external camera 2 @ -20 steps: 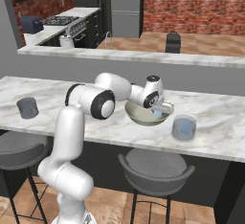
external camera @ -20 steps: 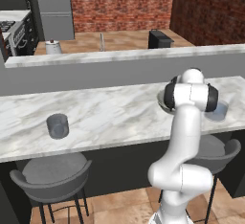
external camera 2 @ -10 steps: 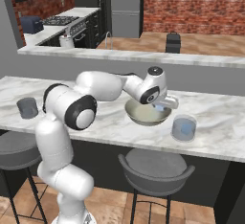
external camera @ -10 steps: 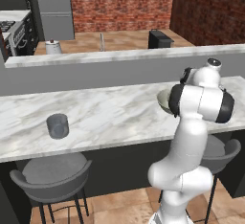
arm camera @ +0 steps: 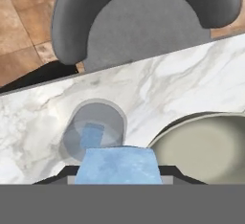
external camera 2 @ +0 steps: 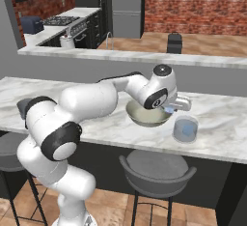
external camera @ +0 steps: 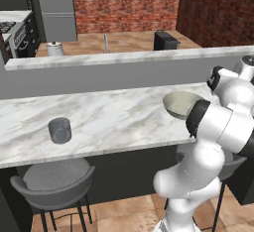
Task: There are four ice cubes in the ice bowl. Place two ice cubes in each glass of water.
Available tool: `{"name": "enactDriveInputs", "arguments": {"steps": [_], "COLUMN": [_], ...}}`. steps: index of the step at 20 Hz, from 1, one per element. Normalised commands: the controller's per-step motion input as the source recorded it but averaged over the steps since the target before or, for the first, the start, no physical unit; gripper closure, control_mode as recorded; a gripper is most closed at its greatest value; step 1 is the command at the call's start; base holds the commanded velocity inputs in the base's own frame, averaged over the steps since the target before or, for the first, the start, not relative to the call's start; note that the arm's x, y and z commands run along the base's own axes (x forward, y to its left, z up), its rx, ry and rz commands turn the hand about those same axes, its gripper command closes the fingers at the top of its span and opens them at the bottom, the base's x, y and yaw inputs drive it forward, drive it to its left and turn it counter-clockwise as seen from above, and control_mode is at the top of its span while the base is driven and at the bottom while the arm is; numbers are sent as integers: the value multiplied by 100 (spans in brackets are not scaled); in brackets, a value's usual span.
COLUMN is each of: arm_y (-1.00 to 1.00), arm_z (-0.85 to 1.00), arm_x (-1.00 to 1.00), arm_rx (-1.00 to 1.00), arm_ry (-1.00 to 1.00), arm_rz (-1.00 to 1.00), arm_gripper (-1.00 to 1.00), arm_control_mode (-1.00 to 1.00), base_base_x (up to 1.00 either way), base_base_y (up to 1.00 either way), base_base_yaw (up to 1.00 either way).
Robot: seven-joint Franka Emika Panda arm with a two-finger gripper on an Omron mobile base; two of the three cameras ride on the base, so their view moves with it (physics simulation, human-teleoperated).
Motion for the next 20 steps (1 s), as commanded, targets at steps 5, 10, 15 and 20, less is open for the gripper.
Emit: {"name": "enactDriveInputs", "arguments": {"steps": [5, 10, 15, 20], "arm_y": [-27, -1, -11, -36], "arm_z": [21, 0, -20, -38], "arm_x": [-15, 10, 13, 4], "arm_rx": [-3, 0, 0, 0], "arm_ry": [3, 0, 0, 0], "arm_rz": [-1, 0, 0, 0], "arm_gripper": [100, 100, 100, 100], "arm_control_mode": [-100, -100, -100, -100], "base_base_x": [0, 0, 0, 0], "base_base_y": [0, 0, 0, 0], "base_base_yaw": [0, 0, 0, 0]}}
